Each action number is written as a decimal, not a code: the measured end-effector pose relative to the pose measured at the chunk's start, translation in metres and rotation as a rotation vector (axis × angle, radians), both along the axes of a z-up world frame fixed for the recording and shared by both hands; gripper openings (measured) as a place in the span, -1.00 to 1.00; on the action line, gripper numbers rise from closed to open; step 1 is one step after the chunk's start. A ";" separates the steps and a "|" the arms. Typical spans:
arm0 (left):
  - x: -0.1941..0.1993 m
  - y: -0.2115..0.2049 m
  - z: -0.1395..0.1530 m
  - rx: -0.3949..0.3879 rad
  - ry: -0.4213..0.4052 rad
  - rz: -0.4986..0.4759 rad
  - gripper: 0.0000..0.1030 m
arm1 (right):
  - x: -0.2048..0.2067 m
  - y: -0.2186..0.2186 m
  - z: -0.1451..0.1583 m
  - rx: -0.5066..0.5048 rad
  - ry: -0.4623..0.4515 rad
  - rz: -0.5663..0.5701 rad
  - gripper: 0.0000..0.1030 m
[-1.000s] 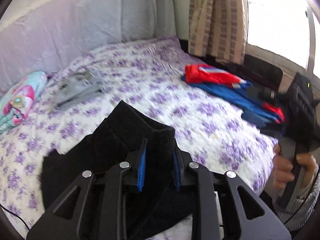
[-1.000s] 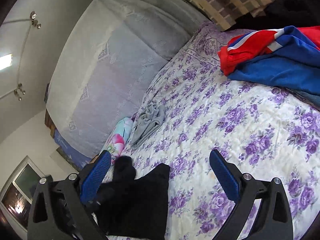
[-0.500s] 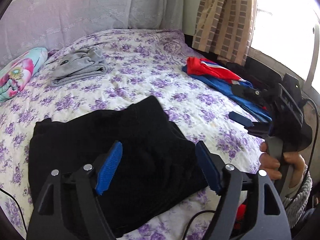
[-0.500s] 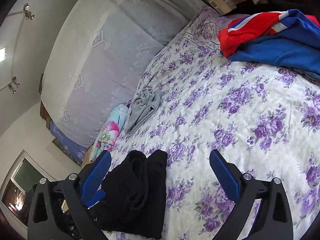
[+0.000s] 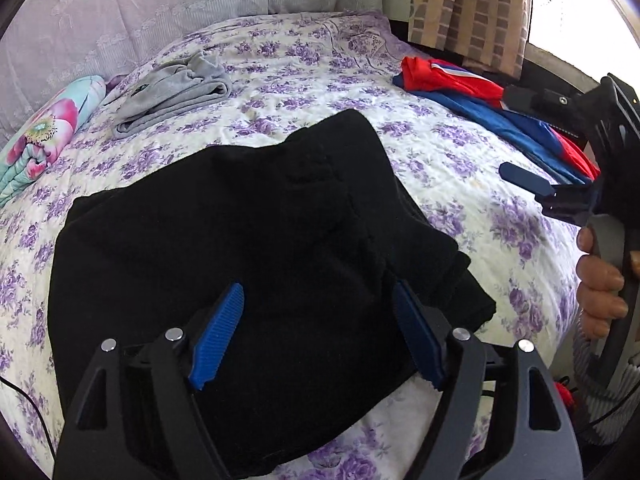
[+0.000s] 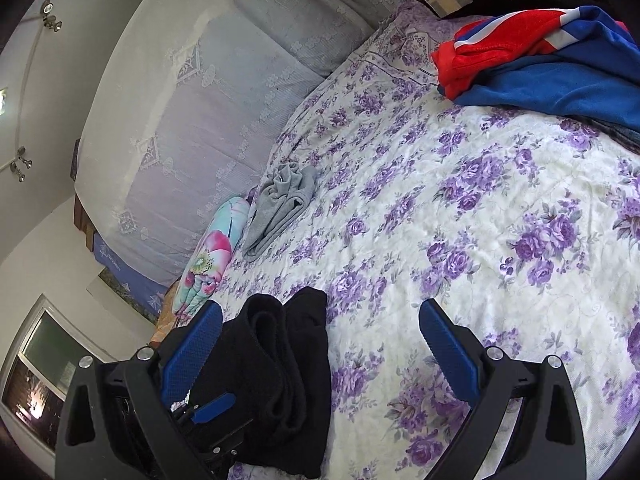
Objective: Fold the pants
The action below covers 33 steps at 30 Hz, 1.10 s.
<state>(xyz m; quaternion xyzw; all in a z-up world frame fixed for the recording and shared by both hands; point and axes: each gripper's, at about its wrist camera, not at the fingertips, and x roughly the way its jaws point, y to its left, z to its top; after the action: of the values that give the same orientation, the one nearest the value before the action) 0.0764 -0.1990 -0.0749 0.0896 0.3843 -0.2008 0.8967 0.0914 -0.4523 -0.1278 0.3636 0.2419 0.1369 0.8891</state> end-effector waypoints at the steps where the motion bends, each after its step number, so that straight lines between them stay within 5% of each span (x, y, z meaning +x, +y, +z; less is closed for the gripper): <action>1: -0.001 0.001 0.000 0.003 -0.003 -0.007 0.44 | 0.001 0.002 -0.001 -0.004 0.003 0.004 0.92; 5: -0.004 0.008 0.001 -0.022 -0.011 -0.028 0.44 | 0.002 0.017 0.000 -0.048 -0.004 0.030 0.92; 9: -0.009 0.037 0.015 -0.127 -0.025 -0.024 0.44 | -0.006 0.049 0.010 -0.213 -0.072 0.056 0.92; 15: -0.002 0.116 0.032 -0.168 -0.092 0.203 0.63 | -0.012 0.106 0.037 -0.386 -0.203 0.142 0.78; 20: 0.011 0.160 0.021 -0.202 -0.053 0.341 0.68 | 0.006 0.167 0.060 -0.463 -0.263 0.330 0.20; 24: 0.023 0.173 -0.004 -0.179 0.029 0.378 0.78 | 0.052 0.174 0.028 -0.504 -0.054 0.324 0.10; 26: 0.027 0.181 -0.018 -0.223 0.067 0.372 0.92 | 0.075 0.148 -0.004 -0.415 0.076 0.315 -0.51; 28: 0.029 0.187 -0.023 -0.272 0.093 0.365 0.92 | 0.081 0.122 -0.014 -0.262 0.121 0.310 -0.87; 31: 0.028 0.189 -0.021 -0.286 0.092 0.358 0.92 | 0.072 0.105 -0.006 -0.112 0.143 0.294 -0.70; 33: 0.023 0.192 -0.015 -0.300 0.071 0.357 0.92 | 0.051 0.104 0.013 -0.167 0.076 0.244 -0.05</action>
<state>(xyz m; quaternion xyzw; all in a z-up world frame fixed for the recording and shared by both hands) 0.0992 -0.0068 -0.0898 -0.1211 0.3913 -0.0971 0.9071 0.1426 -0.3482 -0.1151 0.2611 0.3286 0.2094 0.8832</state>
